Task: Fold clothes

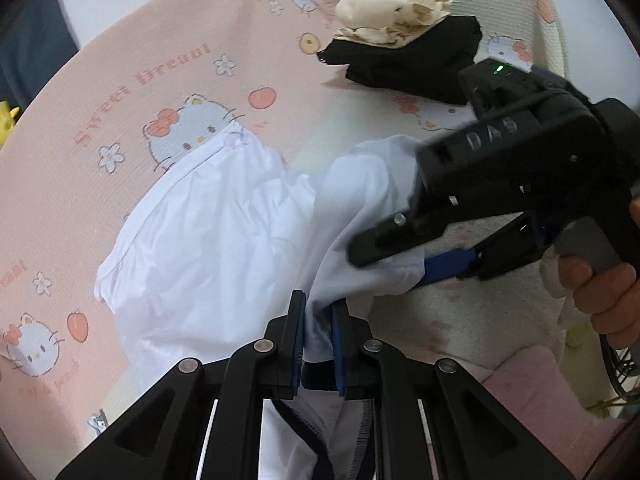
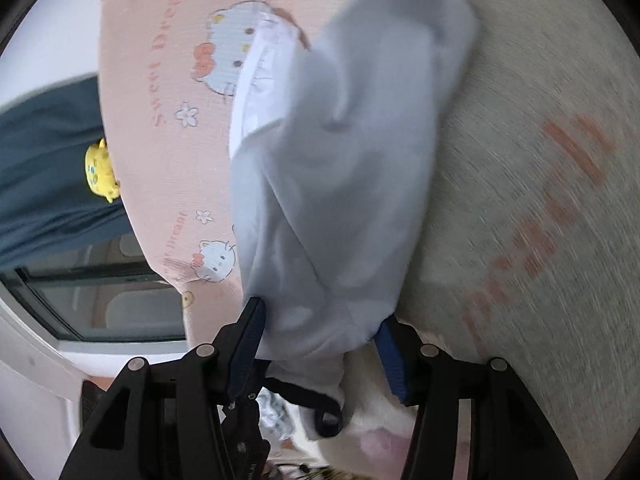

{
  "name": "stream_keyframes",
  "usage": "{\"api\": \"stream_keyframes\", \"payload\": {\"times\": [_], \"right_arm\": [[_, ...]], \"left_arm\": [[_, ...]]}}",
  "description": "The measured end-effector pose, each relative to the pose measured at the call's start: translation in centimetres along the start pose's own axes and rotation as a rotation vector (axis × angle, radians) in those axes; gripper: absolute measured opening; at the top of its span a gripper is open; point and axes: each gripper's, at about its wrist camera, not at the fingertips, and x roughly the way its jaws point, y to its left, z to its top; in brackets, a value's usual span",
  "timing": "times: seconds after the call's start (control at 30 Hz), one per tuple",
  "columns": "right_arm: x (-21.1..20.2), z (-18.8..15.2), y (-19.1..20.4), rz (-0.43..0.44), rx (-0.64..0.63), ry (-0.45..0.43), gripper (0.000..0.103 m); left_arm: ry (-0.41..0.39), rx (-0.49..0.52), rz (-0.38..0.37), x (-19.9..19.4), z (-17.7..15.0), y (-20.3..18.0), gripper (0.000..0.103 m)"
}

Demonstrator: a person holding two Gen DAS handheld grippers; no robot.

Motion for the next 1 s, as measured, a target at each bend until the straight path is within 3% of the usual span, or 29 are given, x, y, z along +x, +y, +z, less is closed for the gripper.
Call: {"api": "stream_keyframes", "payload": {"times": [0.1,0.27,0.33,0.37,0.4,0.47,0.63,0.9,1.0], "right_arm": [[-0.5,0.2,0.5,-0.008,-0.031,-0.03,0.009],[-2.3,0.8,2.1,0.01,-0.127,-0.055,0.007],[-2.7,1.2,2.8,0.009,-0.14,-0.075,0.006],[-2.9,1.5,2.9,0.01,-0.135,-0.085,0.006],[-3.0,1.8,2.8,0.015,-0.127,-0.093,0.006],[-3.6,2.7,2.4,-0.011,-0.124,-0.115,0.006],[-3.9,3.2,1.0,-0.013,-0.087,-0.109,0.006],[-3.5,3.3,2.5,0.004,-0.137,-0.078,0.006],[-3.3,3.5,2.8,-0.004,-0.137,-0.069,0.006]], "left_arm": [[-0.006,-0.035,-0.038,0.0,-0.3,0.5,0.01],[-0.029,-0.11,-0.119,-1.0,-0.5,1.0,0.011],[-0.04,-0.119,-0.128,-1.5,-0.4,0.8,0.017],[-0.049,-0.123,-0.127,-1.8,-0.3,0.6,0.032],[-0.058,-0.128,-0.126,-2.1,-0.3,0.4,0.055],[-0.078,-0.122,-0.12,-2.6,-0.1,-0.2,0.07],[-0.097,-0.063,-0.072,-2.5,0.9,-2.4,0.07],[-0.134,0.007,-0.007,-2.5,1.0,-5.8,0.07],[-0.154,0.046,0.069,-2.1,1.1,-7.0,0.07]]}}
